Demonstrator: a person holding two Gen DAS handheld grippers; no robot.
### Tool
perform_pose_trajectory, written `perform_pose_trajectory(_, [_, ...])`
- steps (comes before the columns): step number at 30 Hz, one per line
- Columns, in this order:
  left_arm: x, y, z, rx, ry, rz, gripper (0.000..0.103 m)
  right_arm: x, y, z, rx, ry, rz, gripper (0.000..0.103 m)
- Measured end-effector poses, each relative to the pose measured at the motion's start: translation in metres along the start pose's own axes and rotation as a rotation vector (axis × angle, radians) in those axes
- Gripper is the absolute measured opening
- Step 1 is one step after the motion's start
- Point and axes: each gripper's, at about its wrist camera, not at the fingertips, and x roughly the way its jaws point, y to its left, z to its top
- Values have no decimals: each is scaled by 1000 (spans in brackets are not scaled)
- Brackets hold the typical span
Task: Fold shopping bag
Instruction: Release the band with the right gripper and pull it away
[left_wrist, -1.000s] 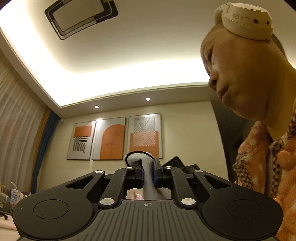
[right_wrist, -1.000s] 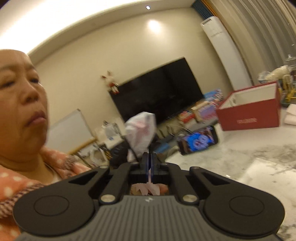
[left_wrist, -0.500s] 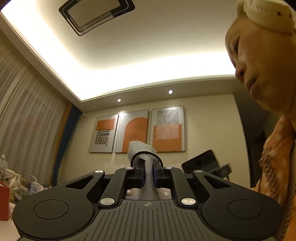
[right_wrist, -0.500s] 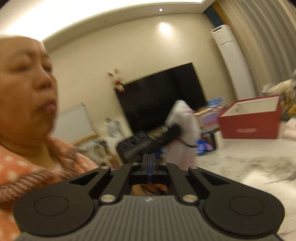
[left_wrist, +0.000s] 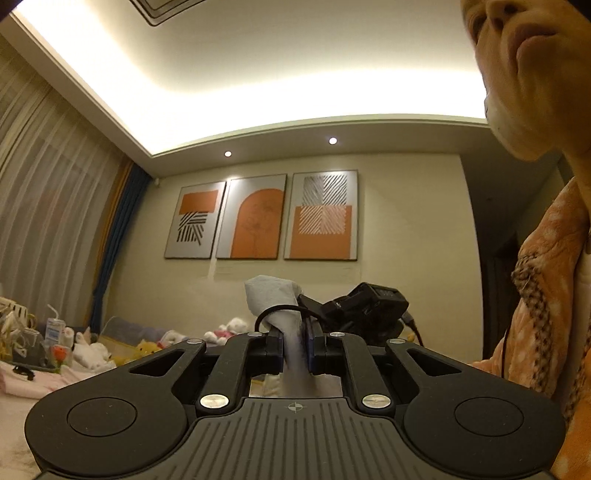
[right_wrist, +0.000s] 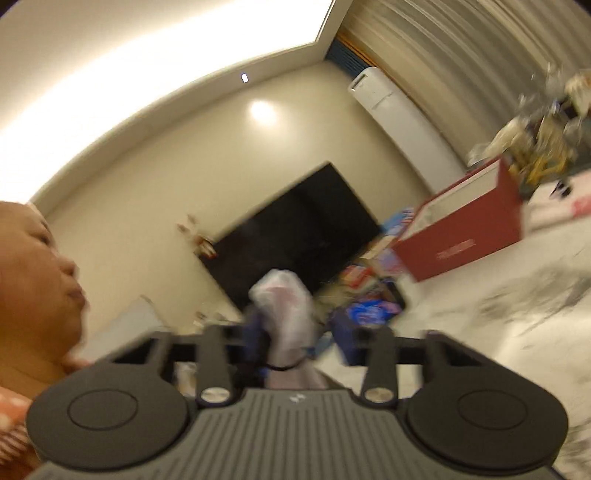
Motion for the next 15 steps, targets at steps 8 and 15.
perform_pose_trajectory(8, [-11, 14, 1, -6, 120, 224, 21, 23, -26, 9, 16, -72, -114, 11])
perform_pose_trajectory(15, [-3, 33, 12, -35, 251, 544, 97, 32, -101, 30, 211, -238, -244, 12])
